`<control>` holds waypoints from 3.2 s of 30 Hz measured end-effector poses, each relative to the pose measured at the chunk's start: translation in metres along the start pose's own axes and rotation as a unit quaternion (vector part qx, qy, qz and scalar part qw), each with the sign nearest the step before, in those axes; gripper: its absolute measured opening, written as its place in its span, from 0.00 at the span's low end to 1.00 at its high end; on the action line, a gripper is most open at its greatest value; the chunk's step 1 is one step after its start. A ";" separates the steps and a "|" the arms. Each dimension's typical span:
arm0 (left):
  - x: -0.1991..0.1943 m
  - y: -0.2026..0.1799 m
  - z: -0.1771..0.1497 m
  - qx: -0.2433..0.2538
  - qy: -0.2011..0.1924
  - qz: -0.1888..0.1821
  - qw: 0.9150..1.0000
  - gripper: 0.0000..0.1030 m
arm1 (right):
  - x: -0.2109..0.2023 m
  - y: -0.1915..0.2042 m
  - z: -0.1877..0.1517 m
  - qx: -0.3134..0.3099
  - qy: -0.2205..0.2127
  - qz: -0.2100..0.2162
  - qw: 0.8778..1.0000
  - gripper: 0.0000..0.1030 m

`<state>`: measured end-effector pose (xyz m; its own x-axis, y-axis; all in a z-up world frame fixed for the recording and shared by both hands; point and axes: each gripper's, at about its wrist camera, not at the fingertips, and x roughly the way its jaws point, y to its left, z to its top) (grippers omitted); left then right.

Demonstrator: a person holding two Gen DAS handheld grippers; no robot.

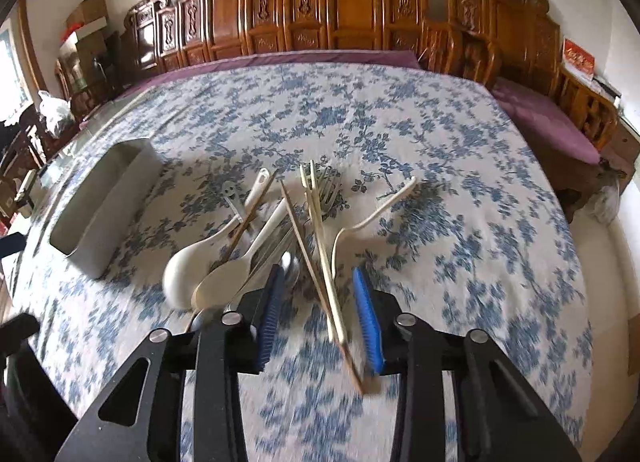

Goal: Organize utensils
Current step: 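Grasp a white plastic fork from the pile with the right tool while the left tool approaches, then grasp a white plastic spoon from the pile with the left tool, then carry the white spoon into the grey tray with the left tool while the right tool carries the fork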

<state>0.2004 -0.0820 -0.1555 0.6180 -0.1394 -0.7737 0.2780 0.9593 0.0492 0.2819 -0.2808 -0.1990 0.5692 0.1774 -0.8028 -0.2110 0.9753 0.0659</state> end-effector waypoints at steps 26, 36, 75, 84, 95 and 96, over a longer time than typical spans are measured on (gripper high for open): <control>0.098 -0.013 0.034 -0.002 0.077 -0.020 0.997 0.81 | 0.048 -0.025 0.015 -0.025 0.047 0.018 0.998 0.03; 0.150 -0.016 0.062 -0.011 0.124 -0.033 0.992 0.47 | 0.016 -0.016 0.005 -0.054 0.030 0.028 0.998 0.03; 0.098 0.044 0.092 -0.025 0.074 0.031 0.996 0.08 | -0.034 0.051 0.015 -0.103 -0.007 0.061 0.993 0.03; 0.061 0.078 0.084 -0.030 0.055 0.033 0.997 0.08 | -0.041 0.094 0.020 -0.113 -0.015 0.089 0.989 0.03; 0.067 0.142 0.063 -0.050 0.083 0.061 0.993 0.08 | -0.032 0.151 0.031 -0.126 -0.017 0.124 0.984 0.03; 0.070 0.148 0.059 -0.053 0.088 0.063 0.993 0.08 | -0.031 0.154 0.032 -0.127 -0.016 0.126 0.984 0.03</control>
<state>0.3285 0.0352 -0.1653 0.5028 0.0183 -0.8642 0.1227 0.9881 0.0923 0.2572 -0.1321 -0.1453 0.4976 0.4171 -0.7605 -0.5384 0.8360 0.1061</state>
